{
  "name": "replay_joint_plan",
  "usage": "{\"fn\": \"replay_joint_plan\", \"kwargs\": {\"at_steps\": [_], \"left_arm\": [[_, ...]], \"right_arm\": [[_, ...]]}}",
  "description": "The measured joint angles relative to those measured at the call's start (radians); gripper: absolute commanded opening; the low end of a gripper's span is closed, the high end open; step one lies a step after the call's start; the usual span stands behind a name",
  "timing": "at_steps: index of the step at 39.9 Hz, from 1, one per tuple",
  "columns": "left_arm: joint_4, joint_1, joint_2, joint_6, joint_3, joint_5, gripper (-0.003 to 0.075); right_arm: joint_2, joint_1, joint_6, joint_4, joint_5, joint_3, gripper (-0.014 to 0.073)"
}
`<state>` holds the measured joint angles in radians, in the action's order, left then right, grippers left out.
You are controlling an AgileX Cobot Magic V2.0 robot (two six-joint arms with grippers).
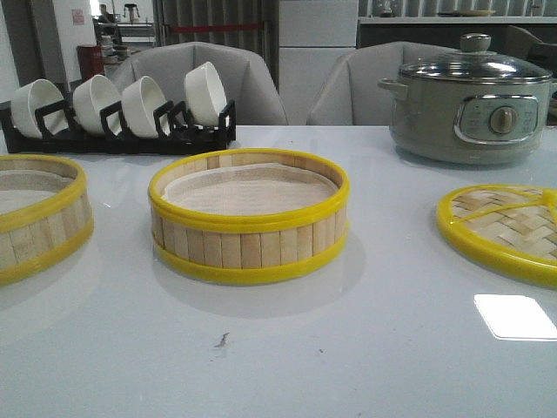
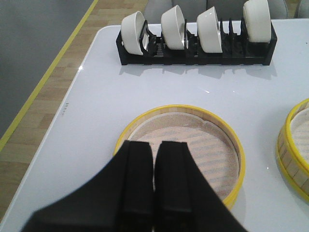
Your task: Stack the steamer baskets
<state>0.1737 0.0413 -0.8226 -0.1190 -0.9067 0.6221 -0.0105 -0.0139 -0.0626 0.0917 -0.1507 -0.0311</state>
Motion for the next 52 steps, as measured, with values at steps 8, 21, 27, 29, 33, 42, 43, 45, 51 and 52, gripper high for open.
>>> {"fn": "replay_joint_plan", "kwargs": {"at_steps": [8,21,27,29,33,42,43,45,51,52], "left_arm": [[-0.009,0.0,0.0,0.0,0.0,-0.002,0.0091],[-0.015,0.0,0.0,0.0,0.0,0.0,0.0091],[-0.015,0.0,0.0,0.0,0.0,0.0,0.0091],[-0.015,0.0,0.0,0.0,0.0,0.001,0.0091],[-0.019,0.0,0.0,0.0,0.0,0.008,0.0091],[-0.023,0.0,0.0,0.0,0.0,0.039,0.0091],[-0.023,0.0,0.0,0.0,0.0,0.042,0.0091],[-0.023,0.0,0.0,0.0,0.0,0.047,0.0091],[-0.034,0.0,0.0,0.0,0.0,0.049,0.0091],[-0.036,0.0,0.0,0.0,0.0,0.049,0.0091]], "right_arm": [[0.0,0.0,0.0,-0.03,0.046,0.0,0.0056],[0.049,-0.05,-0.116,-0.083,0.019,0.121,0.0056],[0.272,-0.099,-0.104,-0.097,-0.112,0.344,0.0056],[0.365,-0.104,-0.099,-0.099,-0.149,0.428,0.0056],[0.556,-0.104,-0.095,-0.099,-0.236,0.602,0.0056],[0.821,-0.104,-0.095,-0.101,-0.346,0.816,0.0056],[0.833,-0.104,-0.095,-0.101,-0.346,0.822,0.0056],[0.858,-0.104,-0.095,-0.101,-0.339,0.831,0.0056],[0.881,-0.104,-0.095,-0.092,-0.322,0.835,0.0056],[0.883,-0.104,-0.095,-0.092,-0.322,0.835,0.0056]]}}
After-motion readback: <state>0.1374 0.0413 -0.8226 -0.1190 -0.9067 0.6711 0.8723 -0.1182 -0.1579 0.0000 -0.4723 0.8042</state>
